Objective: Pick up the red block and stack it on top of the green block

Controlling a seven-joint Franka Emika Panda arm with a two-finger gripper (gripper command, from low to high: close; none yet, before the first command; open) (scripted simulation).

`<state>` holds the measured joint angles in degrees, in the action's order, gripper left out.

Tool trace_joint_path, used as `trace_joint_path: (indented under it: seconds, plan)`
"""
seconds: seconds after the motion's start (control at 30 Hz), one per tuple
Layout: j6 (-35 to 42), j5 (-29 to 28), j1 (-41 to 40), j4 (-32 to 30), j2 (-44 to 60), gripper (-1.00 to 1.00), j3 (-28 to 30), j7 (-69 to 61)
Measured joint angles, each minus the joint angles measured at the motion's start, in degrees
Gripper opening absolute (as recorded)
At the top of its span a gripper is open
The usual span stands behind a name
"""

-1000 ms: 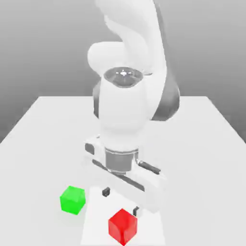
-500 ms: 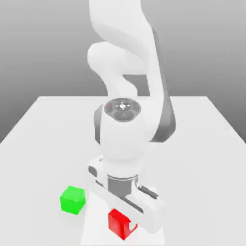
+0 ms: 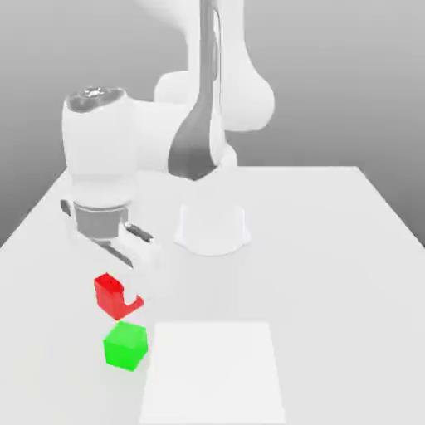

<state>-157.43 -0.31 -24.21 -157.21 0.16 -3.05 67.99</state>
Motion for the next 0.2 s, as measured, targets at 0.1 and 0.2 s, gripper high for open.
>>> trace_joint_path:
  seconds: [0.1, 0.2]
  plan:
    - [-5.71, -0.95, 0.05, 0.15, 5.88, -1.00, 0.14, 0.56]
    - [-6.73, -1.03, 0.13, 0.18, 6.94, 1.00, 0.22, 0.60]
